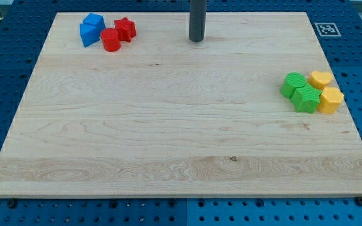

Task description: Move arm to the top of red star

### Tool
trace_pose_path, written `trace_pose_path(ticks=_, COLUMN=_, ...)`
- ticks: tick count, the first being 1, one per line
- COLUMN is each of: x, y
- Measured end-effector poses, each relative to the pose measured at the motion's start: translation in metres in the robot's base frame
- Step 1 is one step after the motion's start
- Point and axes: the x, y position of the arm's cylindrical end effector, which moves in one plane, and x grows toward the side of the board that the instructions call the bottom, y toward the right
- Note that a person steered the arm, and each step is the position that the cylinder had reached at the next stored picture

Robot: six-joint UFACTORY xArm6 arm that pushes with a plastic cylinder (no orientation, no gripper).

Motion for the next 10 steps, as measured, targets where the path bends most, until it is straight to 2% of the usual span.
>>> trace_pose_path(ticks=1, x=-0.051, y=-0.024)
trace_pose_path(ticks=2, x=-0.065, y=-0.033)
trace_pose_path(ticks=3, x=-0.065, y=-0.038)
trace_pose_path(ticks=5, x=-0.084, y=-0.099)
trace_pose_path(ticks=10, x=-0.085, y=-0.139)
